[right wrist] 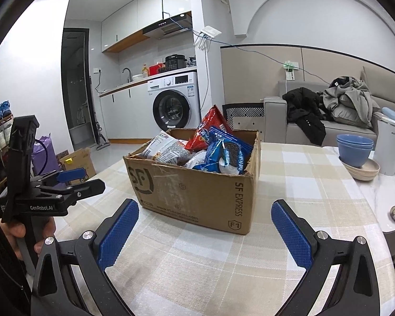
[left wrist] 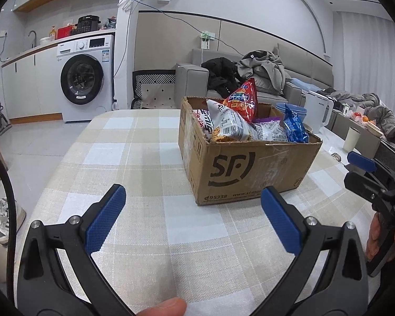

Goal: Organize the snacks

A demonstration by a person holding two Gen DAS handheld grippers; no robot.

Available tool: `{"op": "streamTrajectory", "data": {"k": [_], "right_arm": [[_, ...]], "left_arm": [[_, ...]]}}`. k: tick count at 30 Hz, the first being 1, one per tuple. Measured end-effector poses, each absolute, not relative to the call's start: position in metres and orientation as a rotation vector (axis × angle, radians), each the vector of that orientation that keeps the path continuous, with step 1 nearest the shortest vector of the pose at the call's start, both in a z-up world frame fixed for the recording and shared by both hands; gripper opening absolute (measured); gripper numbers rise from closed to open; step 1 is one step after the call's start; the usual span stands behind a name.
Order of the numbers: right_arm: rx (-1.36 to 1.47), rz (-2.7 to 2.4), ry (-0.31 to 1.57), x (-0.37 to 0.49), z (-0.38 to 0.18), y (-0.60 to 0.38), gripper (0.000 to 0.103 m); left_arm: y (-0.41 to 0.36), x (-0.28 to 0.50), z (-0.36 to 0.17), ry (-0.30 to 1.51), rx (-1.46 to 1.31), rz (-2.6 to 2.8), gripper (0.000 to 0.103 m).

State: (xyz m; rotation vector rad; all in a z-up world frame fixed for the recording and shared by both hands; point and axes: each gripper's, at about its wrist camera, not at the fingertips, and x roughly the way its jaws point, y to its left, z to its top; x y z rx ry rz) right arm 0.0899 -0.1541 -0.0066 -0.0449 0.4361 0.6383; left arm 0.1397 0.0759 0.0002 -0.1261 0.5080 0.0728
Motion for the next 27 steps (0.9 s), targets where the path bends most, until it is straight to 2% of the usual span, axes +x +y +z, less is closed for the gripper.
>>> {"op": "streamTrajectory", "data": {"k": [27], "right_arm": [[-0.029, 0.628, 0.413, 0.0891, -0.0088, -0.1602, 0.103]], "left_arm": [[0.0697, 0.1338, -0.0084, 0.471, -0.107, 0.07, 0.102]]}}
